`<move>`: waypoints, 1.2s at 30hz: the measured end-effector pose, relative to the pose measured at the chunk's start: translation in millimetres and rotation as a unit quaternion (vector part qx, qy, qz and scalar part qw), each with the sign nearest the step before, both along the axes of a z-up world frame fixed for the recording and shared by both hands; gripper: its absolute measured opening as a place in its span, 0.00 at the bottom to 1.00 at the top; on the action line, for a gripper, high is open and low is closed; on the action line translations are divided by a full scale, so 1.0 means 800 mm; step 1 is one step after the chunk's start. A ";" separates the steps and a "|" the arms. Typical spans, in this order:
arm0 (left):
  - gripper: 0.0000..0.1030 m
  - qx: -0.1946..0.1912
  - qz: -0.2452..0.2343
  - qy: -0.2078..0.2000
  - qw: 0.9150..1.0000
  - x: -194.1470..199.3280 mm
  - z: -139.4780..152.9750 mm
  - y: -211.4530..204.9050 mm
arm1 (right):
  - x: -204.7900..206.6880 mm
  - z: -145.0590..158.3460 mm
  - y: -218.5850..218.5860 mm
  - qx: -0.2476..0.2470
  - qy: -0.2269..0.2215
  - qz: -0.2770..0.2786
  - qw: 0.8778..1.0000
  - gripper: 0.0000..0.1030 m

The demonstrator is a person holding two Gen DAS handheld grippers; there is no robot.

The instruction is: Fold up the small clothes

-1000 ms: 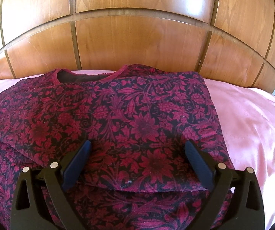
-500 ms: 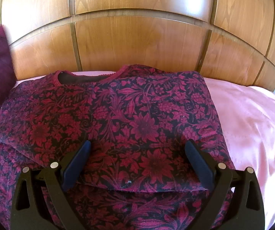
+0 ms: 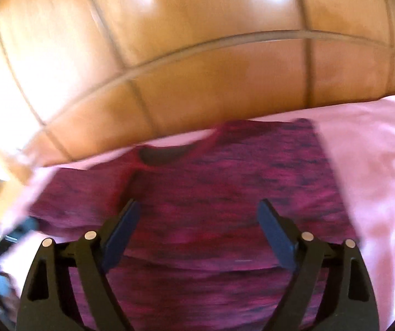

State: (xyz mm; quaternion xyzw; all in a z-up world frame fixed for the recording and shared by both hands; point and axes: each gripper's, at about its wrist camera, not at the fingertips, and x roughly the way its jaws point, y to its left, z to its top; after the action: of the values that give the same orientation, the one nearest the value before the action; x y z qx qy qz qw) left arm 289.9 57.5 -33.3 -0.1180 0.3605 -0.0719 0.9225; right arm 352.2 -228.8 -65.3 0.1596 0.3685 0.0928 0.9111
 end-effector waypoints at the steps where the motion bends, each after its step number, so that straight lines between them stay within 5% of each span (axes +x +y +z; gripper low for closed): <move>1: 0.75 0.012 0.028 0.004 1.000 -0.003 -0.005 0.010 | 0.003 0.002 0.010 0.011 0.004 0.014 1.000 0.76; 5: 0.75 0.021 0.100 0.036 0.994 -0.006 -0.027 0.047 | 0.038 -0.009 0.067 0.026 0.045 0.060 0.997 0.68; 7: 0.75 0.019 0.121 0.056 0.991 -0.005 -0.040 0.059 | 0.061 -0.024 0.091 0.029 0.078 0.072 0.994 0.53; 8: 0.75 0.017 0.130 0.062 0.989 -0.003 -0.042 0.065 | 0.070 -0.031 0.103 0.024 0.092 0.077 0.992 0.32; 9: 0.75 0.017 0.135 0.065 0.989 -0.002 -0.045 0.070 | 0.074 -0.032 0.112 0.016 0.094 0.082 0.992 0.22; 11: 0.75 0.015 0.143 0.072 0.987 -0.001 -0.052 0.077 | 0.070 -0.018 0.117 -0.004 0.078 0.083 0.993 0.11; 18: 0.75 0.010 0.153 0.102 0.983 0.030 -0.067 0.059 | 0.016 0.084 0.075 -0.026 -0.052 0.069 0.996 0.10; 24: 0.75 0.047 0.162 0.121 0.978 0.056 -0.079 0.043 | -0.008 0.114 0.018 -0.057 -0.097 0.012 0.994 0.09; 28: 0.75 0.055 0.162 0.124 0.977 0.059 -0.085 0.044 | -0.012 0.085 -0.039 -0.098 -0.065 -0.057 0.991 0.08; 36: 0.75 0.066 0.150 0.125 0.979 0.060 -0.091 0.040 | -0.004 -0.038 -0.109 -0.051 0.076 -0.102 0.991 0.03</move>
State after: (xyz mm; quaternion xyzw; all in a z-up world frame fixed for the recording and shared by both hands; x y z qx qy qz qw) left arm 337.9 89.8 -106.2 -0.1177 0.4550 0.1067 0.8762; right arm 349.0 -316.4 -95.7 0.1564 0.4232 -0.0317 0.8919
